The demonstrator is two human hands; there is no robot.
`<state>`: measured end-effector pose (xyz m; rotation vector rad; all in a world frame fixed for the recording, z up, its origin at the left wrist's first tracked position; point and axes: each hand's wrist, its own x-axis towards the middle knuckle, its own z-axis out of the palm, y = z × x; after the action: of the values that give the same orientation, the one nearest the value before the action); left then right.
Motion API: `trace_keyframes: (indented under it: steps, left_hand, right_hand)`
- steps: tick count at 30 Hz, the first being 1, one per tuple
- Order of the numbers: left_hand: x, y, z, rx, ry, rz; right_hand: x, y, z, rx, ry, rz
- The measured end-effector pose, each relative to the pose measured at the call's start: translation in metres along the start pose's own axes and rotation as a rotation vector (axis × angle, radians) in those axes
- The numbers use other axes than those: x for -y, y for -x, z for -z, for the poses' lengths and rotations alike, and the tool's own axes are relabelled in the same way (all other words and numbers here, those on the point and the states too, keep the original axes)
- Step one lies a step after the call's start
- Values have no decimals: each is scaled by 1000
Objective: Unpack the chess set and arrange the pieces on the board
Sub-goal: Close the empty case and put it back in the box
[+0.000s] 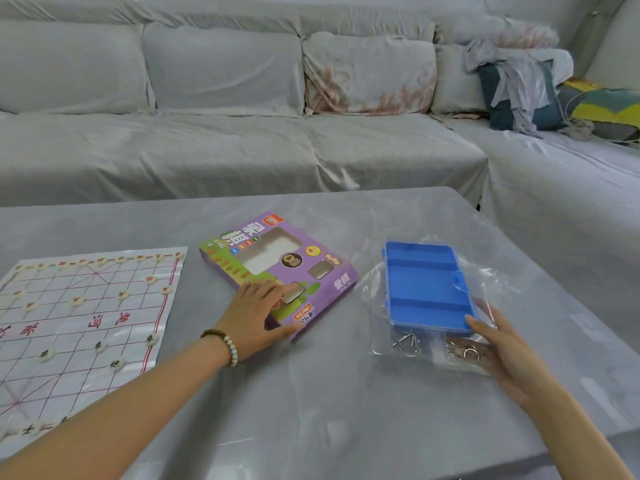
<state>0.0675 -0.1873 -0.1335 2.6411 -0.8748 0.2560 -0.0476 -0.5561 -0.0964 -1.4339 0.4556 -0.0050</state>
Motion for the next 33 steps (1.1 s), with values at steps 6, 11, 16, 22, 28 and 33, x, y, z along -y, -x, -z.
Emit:
trace_keyframes:
  steps: [6,11,16,22,28,33]
  left_hand:
    - [-11,7,-14,110,-67,-88]
    - [-10,15,-21,82,-84,-58]
    - [-3,24,-10,16,-84,-135]
    - [-10,27,11,-19,74,-75]
    - [-1,12,23,234,-107,-131]
    - [1,4,26,206,4,-129]
  right_hand:
    - [-6,8,-17,28,-11,9]
    - [-9,13,-20,53,-14,22]
    - [-12,16,-21,74,-25,28]
    - [-16,15,-25,67,-55,25]
    - [-14,17,-20,89,-62,22]
    - [-13,20,-11,86,-67,34]
